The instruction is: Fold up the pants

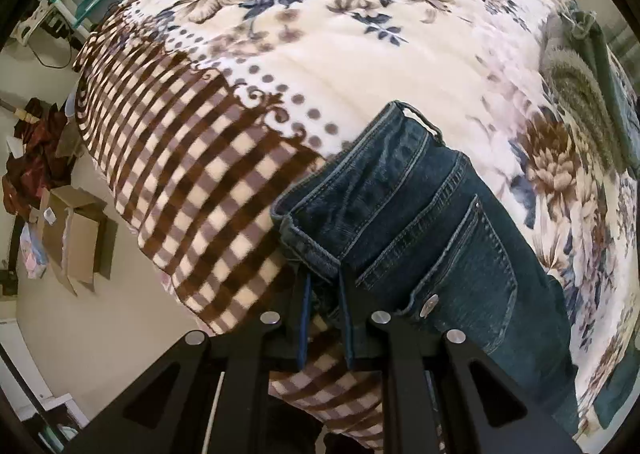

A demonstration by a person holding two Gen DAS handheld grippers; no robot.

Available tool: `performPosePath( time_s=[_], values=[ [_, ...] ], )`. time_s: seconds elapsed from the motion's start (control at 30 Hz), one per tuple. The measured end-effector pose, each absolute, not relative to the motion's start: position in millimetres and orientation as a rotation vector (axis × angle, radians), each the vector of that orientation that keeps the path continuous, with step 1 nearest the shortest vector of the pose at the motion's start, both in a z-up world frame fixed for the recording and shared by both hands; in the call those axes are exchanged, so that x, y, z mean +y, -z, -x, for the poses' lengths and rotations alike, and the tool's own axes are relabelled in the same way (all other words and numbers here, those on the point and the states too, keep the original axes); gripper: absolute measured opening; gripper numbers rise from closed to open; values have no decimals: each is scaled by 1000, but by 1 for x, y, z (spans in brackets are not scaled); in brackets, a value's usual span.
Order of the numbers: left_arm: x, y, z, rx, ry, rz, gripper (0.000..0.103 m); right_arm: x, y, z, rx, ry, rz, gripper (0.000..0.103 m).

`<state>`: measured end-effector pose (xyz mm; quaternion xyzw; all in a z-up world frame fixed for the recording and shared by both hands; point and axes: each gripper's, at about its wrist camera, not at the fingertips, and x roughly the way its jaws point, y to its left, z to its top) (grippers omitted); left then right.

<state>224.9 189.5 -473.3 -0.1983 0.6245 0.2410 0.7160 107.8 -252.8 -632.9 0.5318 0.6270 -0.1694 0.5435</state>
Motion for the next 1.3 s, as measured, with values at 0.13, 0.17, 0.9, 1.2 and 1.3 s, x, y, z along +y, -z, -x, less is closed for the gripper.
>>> performPosePath(
  time_s=[0.13, 0.17, 0.9, 1.2, 1.3],
  values=[
    [193, 484, -221, 1406, -547, 440, 11, -251, 649, -94, 1535, 381, -1242, 6],
    [194, 488, -219, 1417, -549, 448, 12, -254, 654, -93, 1554, 377, -1231, 6],
    [84, 506, -281, 1432, -452, 38, 77, -128, 602, -370, 1759, -253, -519, 66],
    [92, 536, -287, 1476, -456, 65, 86, -100, 650, -390, 1871, -298, -347, 25],
    [94, 539, -287, 1479, -446, 64, 88, -104, 641, -390, 1814, -280, -337, 10]
  ],
)
